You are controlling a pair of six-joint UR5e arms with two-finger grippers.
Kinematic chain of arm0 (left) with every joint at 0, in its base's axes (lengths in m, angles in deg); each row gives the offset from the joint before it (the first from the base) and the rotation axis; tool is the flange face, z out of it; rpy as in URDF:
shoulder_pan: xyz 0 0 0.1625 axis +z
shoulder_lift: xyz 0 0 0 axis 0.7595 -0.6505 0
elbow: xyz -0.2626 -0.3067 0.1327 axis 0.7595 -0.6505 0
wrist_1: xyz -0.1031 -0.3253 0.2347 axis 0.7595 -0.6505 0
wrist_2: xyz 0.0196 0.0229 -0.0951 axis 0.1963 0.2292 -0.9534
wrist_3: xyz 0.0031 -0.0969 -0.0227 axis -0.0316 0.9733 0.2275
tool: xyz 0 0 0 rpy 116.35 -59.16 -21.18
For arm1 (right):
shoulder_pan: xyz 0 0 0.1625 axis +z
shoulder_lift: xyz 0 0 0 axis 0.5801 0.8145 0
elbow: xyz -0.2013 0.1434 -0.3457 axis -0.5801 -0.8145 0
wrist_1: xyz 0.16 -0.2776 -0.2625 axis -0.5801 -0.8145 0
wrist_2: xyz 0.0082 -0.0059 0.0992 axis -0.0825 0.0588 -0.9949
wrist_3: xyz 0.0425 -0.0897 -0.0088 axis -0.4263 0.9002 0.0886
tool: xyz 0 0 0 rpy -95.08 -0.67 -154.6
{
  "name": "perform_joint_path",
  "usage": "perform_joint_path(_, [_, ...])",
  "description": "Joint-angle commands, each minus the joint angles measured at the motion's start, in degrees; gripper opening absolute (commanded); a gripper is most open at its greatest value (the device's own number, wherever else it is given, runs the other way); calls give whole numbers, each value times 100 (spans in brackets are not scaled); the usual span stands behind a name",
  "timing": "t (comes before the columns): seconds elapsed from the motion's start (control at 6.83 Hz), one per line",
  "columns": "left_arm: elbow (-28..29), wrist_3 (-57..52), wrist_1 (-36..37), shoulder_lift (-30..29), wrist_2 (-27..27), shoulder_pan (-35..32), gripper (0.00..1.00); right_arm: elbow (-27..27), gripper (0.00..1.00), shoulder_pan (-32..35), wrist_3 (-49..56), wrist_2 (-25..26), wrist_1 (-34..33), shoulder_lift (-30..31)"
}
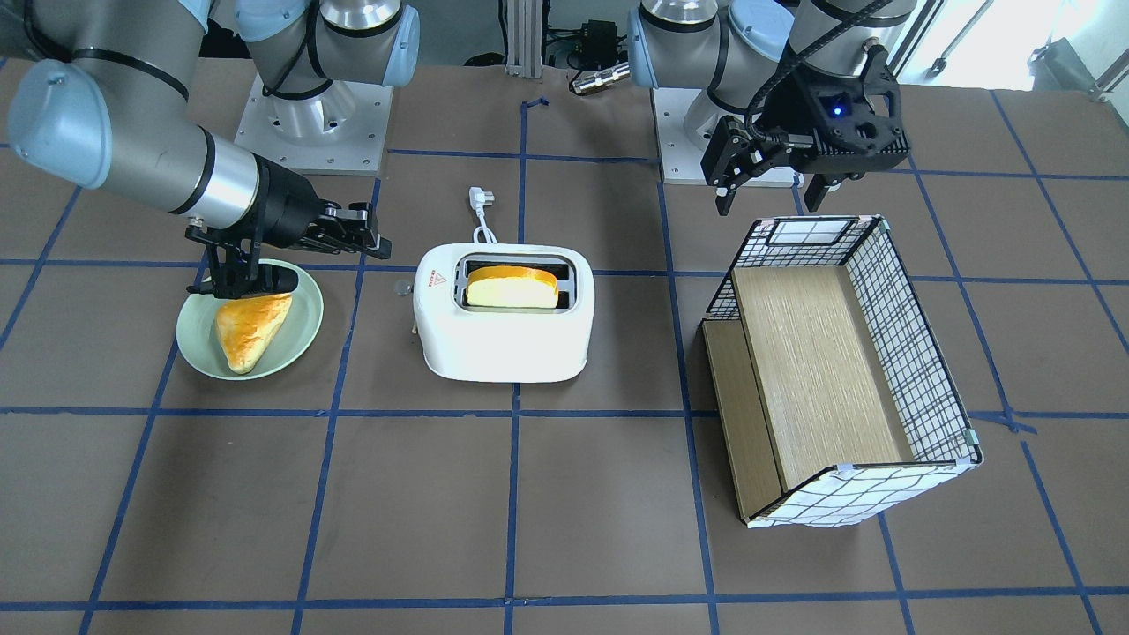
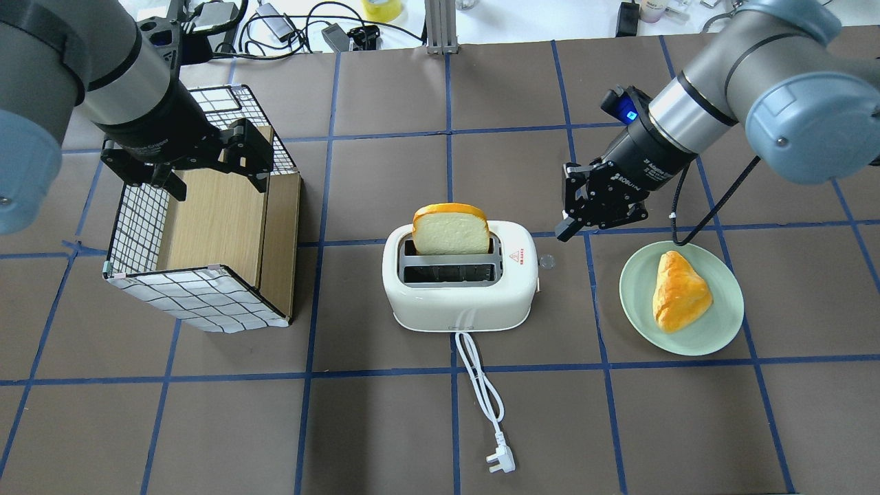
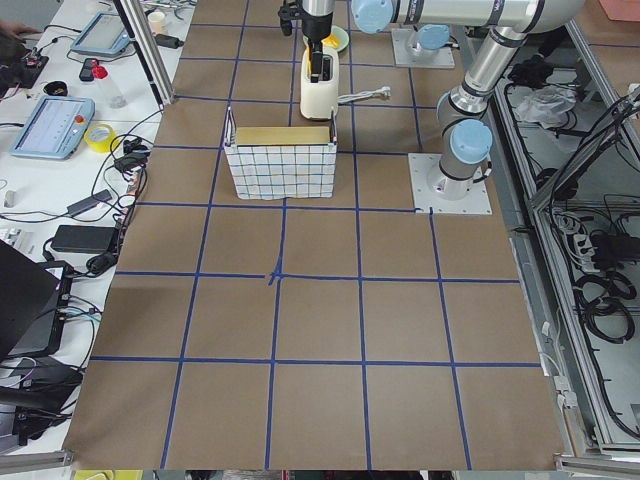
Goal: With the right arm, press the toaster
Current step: 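Move the right gripper down toward the toaster's lever side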
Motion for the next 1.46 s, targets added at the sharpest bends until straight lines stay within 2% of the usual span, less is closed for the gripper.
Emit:
perform_joint_path(0.0, [0, 0, 0, 0, -6, 0, 100, 465, 0, -114, 182, -358, -503, -195])
perform_joint_path(0.59, [0, 0, 0, 0, 3, 0, 100, 633, 0, -123, 190, -367, -821, -379])
perform_joint_path(1.32, [0, 0, 0, 0, 3, 0, 100, 1046, 0, -123, 182, -253, -1619, -617])
